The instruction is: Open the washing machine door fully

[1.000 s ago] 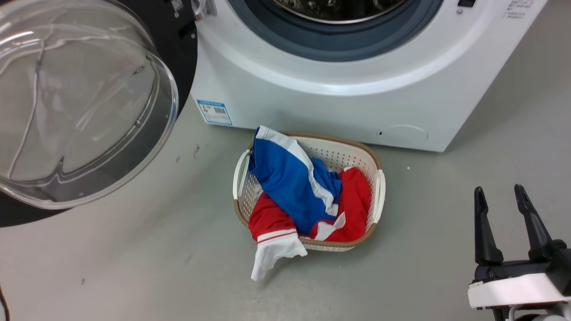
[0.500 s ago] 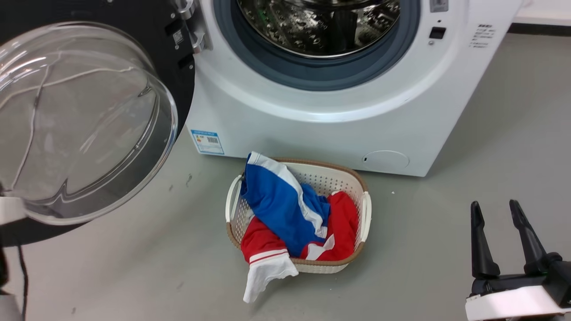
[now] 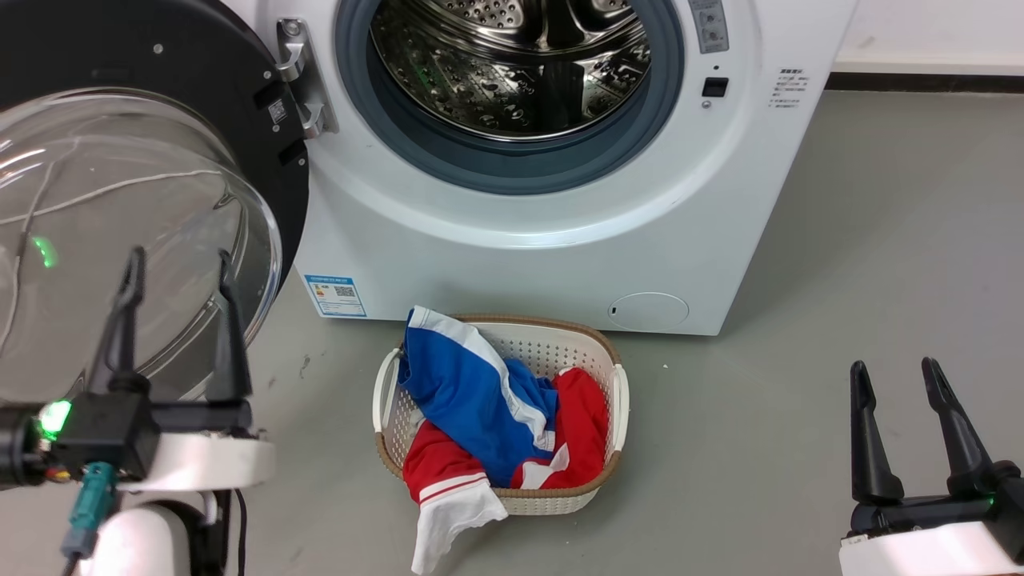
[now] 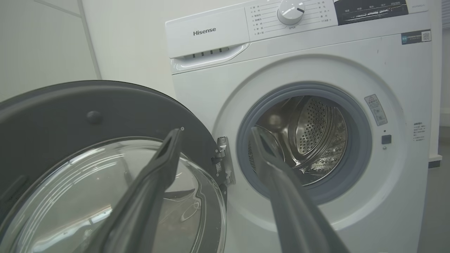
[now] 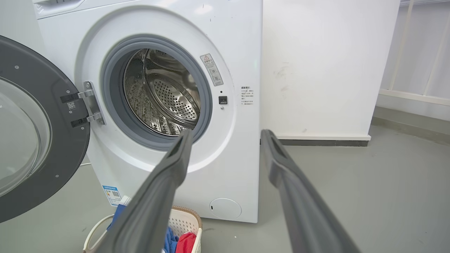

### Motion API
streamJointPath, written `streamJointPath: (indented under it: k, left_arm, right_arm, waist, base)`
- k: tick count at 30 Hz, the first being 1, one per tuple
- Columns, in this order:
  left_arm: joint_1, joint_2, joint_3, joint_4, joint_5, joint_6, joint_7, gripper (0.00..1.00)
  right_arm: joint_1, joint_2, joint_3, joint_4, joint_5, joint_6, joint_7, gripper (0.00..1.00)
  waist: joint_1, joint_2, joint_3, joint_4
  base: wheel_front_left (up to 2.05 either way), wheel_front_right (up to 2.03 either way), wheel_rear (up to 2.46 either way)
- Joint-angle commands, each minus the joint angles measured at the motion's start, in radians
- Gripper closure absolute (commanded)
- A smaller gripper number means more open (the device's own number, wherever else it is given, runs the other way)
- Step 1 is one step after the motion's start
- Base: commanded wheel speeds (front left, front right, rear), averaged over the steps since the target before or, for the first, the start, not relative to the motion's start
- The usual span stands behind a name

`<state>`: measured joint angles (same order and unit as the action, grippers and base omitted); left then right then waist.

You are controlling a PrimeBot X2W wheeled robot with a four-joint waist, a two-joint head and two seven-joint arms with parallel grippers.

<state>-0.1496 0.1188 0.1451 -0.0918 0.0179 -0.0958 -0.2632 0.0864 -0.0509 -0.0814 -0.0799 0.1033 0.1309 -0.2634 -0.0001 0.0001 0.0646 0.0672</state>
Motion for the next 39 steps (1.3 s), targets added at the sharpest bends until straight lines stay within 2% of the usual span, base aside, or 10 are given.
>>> streamJointPath:
  k: [1, 9, 18, 29, 39]
  left_arm:
    - [0.025, -0.009, -0.008, 0.002, -0.002, 0.009, -0.002, 0.00]
    - [0.121, -0.044, -0.052, 0.037, -0.022, 0.041, -0.002, 0.00]
    - [0.178, -0.058, -0.112, 0.100, -0.041, 0.061, -0.002, 0.00]
    - [0.203, -0.066, -0.146, 0.146, -0.083, 0.057, -0.002, 0.00]
    - [0.213, -0.068, -0.161, 0.157, -0.098, 0.075, -0.002, 0.00]
  right_arm:
    - [0.013, 0.001, 0.003, -0.012, -0.003, 0.000, -0.002, 0.00]
    - [0.040, 0.001, -0.007, -0.040, -0.002, 0.000, -0.002, 0.00]
    - [0.068, 0.001, -0.014, -0.014, 0.006, 0.000, -0.002, 0.00]
    - [0.084, 0.001, -0.005, 0.002, 0.014, 0.000, -0.002, 0.00]
    - [0.092, 0.001, -0.003, 0.007, 0.017, 0.000, -0.002, 0.00]
  waist:
    - [0.0001, -0.0001, -0.003, -0.007]
    - [0.0001, -0.0001, -0.009, -0.018]
    - [0.0001, -0.0001, -0.015, -0.020]
    - [0.0001, -0.0001, -0.017, -0.022]
    - [0.0001, -0.0001, -0.022, -0.019]
  base:
    - [0.00, 0.00, 0.00]
    - [0.00, 0.00, 0.00]
    - [0.00, 0.00, 0.00]
    - [0.00, 0.00, 0.00]
    - [0.00, 0.00, 0.00]
